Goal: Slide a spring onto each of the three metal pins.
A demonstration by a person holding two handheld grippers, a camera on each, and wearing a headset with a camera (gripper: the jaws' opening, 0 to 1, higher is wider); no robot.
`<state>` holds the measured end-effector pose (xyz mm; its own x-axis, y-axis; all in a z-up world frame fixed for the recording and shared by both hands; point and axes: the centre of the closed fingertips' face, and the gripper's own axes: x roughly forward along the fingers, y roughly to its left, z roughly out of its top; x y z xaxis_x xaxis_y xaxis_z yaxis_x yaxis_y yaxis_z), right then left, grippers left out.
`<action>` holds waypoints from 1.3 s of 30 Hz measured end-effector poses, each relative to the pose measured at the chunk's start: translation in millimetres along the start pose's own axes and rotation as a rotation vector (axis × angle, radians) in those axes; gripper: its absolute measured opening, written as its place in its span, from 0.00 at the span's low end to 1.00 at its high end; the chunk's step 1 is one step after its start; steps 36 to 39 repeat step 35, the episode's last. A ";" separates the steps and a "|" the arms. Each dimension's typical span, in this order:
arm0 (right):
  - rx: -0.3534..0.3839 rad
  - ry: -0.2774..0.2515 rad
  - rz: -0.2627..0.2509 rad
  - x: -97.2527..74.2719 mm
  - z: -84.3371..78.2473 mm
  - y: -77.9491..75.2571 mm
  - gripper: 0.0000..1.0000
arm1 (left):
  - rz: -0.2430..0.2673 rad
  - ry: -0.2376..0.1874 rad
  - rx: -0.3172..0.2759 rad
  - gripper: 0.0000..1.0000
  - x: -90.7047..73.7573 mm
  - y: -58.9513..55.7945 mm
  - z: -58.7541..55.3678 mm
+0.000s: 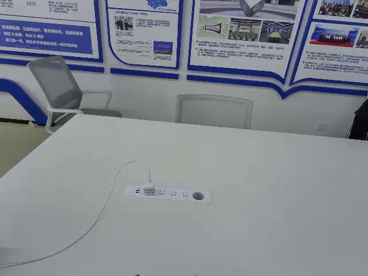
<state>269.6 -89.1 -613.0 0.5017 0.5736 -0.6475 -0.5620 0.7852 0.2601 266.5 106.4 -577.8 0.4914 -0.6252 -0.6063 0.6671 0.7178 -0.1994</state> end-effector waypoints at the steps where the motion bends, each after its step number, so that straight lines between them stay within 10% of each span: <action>1: -0.002 -0.003 -0.001 -0.3 1.2 1.0 0.75 | 0.002 -0.001 -0.001 0.69 0.1 1.0 -0.2; 39: -0.009 -0.029 0.001 -1.0 0.8 16.7 0.82 | 0.040 0.002 -0.029 0.73 -6.3 20.1 -4.9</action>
